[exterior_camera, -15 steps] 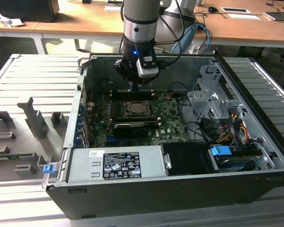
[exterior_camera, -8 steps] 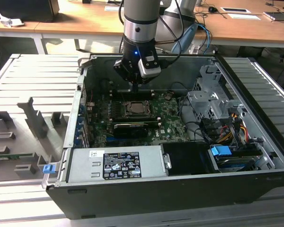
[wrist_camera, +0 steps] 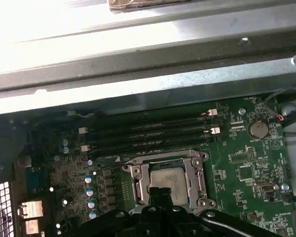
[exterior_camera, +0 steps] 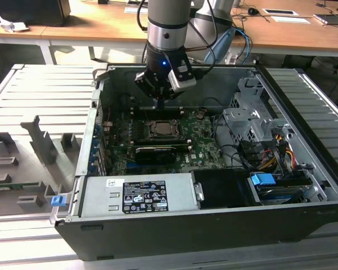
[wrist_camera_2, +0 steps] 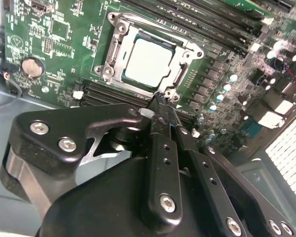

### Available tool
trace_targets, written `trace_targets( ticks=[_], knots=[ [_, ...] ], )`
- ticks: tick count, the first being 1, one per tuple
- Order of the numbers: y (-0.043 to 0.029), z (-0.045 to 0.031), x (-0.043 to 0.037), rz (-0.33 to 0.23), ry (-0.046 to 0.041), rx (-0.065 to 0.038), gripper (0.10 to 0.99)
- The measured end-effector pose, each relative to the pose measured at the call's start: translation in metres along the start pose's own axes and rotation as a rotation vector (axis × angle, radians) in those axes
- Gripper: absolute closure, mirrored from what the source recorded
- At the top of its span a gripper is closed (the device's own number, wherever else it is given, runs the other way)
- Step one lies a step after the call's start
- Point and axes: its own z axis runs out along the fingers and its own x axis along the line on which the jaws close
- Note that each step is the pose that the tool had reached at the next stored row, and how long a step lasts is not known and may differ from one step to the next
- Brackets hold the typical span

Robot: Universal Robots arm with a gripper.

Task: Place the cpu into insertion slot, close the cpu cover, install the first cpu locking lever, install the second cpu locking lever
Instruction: 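Install the first cpu locking lever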

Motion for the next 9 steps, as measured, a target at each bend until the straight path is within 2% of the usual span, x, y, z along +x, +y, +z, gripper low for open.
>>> trace_targets(
  ticks=[9],
  knots=[
    [0.0000,0.0000,0.0000,-0.105,0.0066,0.003,0.980]
  ],
)
